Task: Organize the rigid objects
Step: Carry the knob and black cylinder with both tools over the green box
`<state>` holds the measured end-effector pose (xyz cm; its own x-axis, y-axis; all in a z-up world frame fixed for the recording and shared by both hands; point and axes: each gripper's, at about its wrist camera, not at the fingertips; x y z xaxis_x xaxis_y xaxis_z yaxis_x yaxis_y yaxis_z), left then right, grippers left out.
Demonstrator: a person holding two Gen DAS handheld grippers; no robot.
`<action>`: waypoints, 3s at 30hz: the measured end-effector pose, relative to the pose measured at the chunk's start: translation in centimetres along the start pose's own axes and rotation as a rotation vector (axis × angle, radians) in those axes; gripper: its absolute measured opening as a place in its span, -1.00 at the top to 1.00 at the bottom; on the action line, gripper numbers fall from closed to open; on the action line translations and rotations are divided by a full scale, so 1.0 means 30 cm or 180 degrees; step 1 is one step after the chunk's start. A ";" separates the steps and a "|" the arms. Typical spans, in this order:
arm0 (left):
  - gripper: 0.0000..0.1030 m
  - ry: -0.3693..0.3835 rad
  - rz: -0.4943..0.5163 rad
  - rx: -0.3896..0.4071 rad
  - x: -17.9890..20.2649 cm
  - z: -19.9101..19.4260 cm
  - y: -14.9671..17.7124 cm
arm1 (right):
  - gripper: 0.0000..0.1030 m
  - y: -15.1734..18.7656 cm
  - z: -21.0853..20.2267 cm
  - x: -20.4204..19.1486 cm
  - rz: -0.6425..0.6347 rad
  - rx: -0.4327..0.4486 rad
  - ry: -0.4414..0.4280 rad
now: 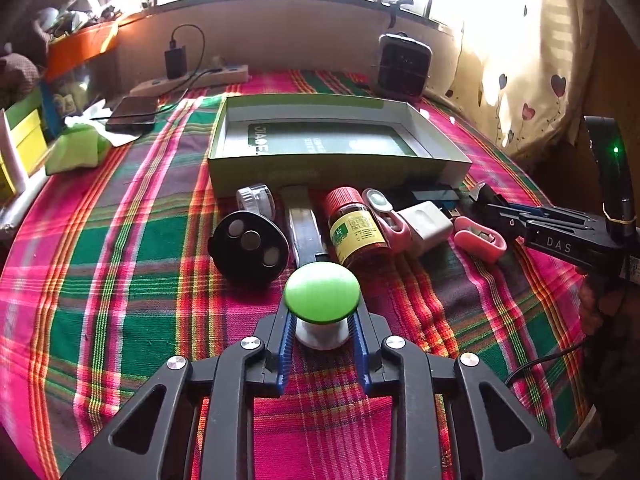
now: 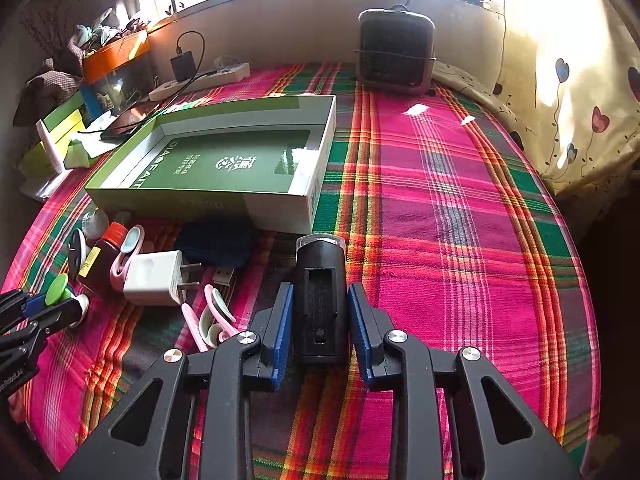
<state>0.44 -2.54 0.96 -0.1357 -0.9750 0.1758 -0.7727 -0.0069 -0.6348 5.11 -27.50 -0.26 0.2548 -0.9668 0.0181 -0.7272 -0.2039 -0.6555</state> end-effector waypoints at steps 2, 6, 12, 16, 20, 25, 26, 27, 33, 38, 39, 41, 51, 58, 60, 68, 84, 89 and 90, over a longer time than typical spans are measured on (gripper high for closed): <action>0.65 0.0006 0.0002 0.0010 -0.002 -0.001 0.000 | 0.44 0.000 -0.004 -0.001 0.0000 0.0012 0.0005; 0.67 -0.0002 -0.0010 0.0042 -0.009 -0.006 -0.004 | 0.44 0.003 -0.009 -0.003 0.0011 0.0026 0.0001; 0.68 -0.0010 -0.0026 0.0099 -0.014 -0.018 -0.015 | 0.44 0.010 -0.025 -0.002 0.0053 0.0076 0.0000; 0.68 -0.0005 -0.0005 0.0144 -0.013 -0.033 -0.026 | 0.44 0.008 -0.041 -0.003 0.0053 0.0104 0.0003; 0.68 0.0014 -0.0020 0.0203 -0.020 -0.053 -0.055 | 0.44 0.002 -0.057 -0.001 0.0078 0.0131 -0.0013; 0.68 0.0029 -0.0032 0.0289 -0.036 -0.073 -0.116 | 0.44 -0.022 -0.081 -0.002 0.0064 0.0192 -0.0016; 0.68 0.0047 -0.0040 0.0298 -0.040 -0.074 -0.132 | 0.44 -0.029 -0.084 -0.003 0.0060 0.0205 -0.0014; 0.68 0.0061 -0.0050 0.0301 -0.045 -0.073 -0.148 | 0.44 -0.038 -0.087 -0.004 0.0055 0.0214 -0.0012; 0.68 0.0074 -0.0068 0.0293 -0.068 -0.045 -0.246 | 0.44 -0.098 -0.094 -0.001 0.0047 0.0260 -0.0039; 0.68 0.0055 -0.0050 0.0332 -0.084 -0.017 -0.325 | 0.44 -0.156 -0.093 0.002 0.0069 0.0301 -0.0061; 0.68 0.0046 -0.0052 0.0348 -0.087 -0.009 -0.341 | 0.44 -0.168 -0.090 0.002 0.0067 0.0304 -0.0064; 0.68 0.0049 -0.0069 0.0340 -0.095 0.013 -0.374 | 0.44 -0.194 -0.080 0.002 0.0064 0.0302 -0.0077; 0.68 0.0172 -0.0096 0.0280 -0.099 0.128 -0.499 | 0.44 -0.306 0.033 -0.011 0.0062 0.0190 -0.0127; 0.68 0.0167 -0.0029 0.0129 -0.093 0.239 -0.557 | 0.44 -0.366 0.126 -0.019 0.0046 0.0078 -0.0135; 0.68 0.0186 -0.0051 0.0067 -0.097 0.270 -0.567 | 0.44 -0.378 0.153 -0.020 0.0040 0.0041 -0.0132; 0.68 0.0184 0.0009 -0.0090 -0.086 0.372 -0.589 | 0.44 -0.405 0.249 -0.024 0.0020 -0.0111 -0.0128; 0.68 0.0088 0.0086 -0.0153 -0.078 0.441 -0.592 | 0.44 -0.428 0.310 -0.049 -0.0098 -0.0170 -0.0038; 0.68 0.0105 0.0069 -0.0188 -0.077 0.450 -0.588 | 0.44 -0.427 0.320 -0.059 -0.0122 -0.0186 -0.0061; 0.68 0.0105 0.0073 -0.0189 -0.077 0.451 -0.587 | 0.44 -0.426 0.323 -0.061 -0.0127 -0.0192 -0.0067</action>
<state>22.75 -3.16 1.55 -0.1735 -0.9669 0.1871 -0.8045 0.0295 -0.5933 20.12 -21.64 0.77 0.2972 -0.9544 0.0270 -0.7530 -0.2517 -0.6080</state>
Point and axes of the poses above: each gripper's, at about its wrist camera, not at the fingertips, and z roughly the way its jaws point, x to its right, y to its underside, and after that the axes turned 6 degrees about -z, right-handed
